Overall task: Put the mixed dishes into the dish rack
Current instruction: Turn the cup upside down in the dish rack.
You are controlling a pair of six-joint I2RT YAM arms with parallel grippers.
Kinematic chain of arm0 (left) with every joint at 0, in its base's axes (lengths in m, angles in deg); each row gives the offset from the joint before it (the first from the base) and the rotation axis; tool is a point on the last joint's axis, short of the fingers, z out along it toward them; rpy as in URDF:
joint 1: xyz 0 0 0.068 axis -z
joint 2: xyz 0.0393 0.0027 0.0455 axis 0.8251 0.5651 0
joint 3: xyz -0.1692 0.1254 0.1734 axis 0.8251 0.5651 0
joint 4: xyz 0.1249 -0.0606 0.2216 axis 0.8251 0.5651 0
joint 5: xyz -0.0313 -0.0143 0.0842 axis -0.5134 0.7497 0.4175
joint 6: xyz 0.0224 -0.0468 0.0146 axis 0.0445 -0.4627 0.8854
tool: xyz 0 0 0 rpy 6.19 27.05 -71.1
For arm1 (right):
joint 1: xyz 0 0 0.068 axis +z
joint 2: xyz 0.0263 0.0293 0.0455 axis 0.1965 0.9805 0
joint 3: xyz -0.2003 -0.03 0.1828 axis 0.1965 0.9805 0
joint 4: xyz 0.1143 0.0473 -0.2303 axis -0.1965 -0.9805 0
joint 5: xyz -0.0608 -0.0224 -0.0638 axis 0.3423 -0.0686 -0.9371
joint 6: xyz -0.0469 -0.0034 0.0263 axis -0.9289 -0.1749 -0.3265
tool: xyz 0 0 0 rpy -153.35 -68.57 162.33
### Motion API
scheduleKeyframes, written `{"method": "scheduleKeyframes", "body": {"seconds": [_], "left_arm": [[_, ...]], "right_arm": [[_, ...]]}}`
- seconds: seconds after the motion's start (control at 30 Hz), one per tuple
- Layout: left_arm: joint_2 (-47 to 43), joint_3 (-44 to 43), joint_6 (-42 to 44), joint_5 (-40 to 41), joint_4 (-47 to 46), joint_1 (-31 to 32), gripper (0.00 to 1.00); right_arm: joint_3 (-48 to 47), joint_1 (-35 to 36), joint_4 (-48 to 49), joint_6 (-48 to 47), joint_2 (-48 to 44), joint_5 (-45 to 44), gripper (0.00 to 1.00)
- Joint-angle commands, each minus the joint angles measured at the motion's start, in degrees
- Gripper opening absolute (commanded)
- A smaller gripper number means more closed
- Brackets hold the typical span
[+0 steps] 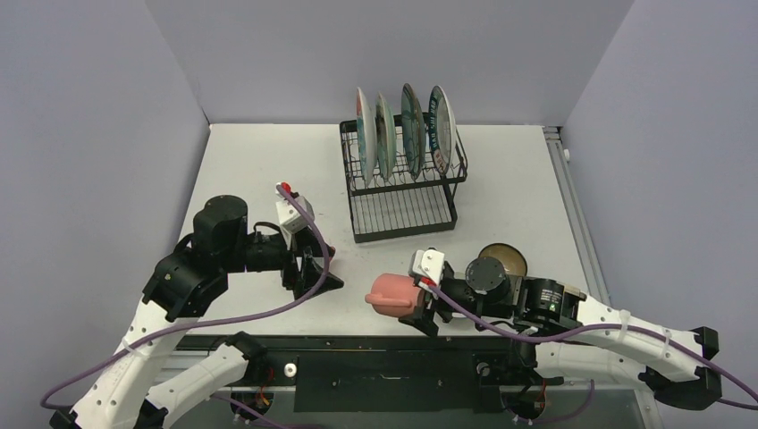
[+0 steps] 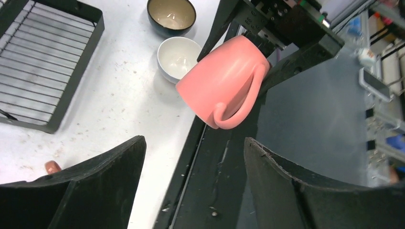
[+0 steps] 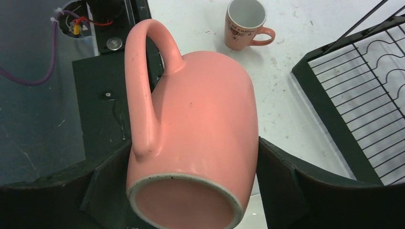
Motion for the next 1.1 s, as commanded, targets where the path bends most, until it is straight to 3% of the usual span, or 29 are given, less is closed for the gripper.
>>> {"method": "scheduleKeyframes", "body": {"seconds": [0.0, 0.23, 0.53, 0.73, 1.07], "left_arm": [[-0.41, -2.43, 11.83, -3.98, 0.69, 0.34, 0.73], [-0.67, -1.2, 14.13, -9.76, -2.47, 1.59, 0.75], [-1.52, 3.88, 9.13, -17.7, -10.74, 2.97, 0.71], [0.53, 4.12, 11.23, -15.9, -9.47, 5.78, 0.69], [4.29, 4.22, 17.6, -3.0, -3.96, 13.53, 0.66]], "right_arm": [[-4.64, -0.75, 5.54, 3.28, 0.41, 3.63, 0.29], [-4.88, -2.05, 8.57, 6.48, 1.92, 7.8, 0.28], [-5.44, -4.28, 12.31, 10.75, 4.82, 10.89, 0.26], [-6.84, -5.6, 14.5, 12.78, 7.78, 14.81, 0.26], [-8.8, -6.4, 15.75, 14.35, 10.79, 18.4, 0.26]]}}
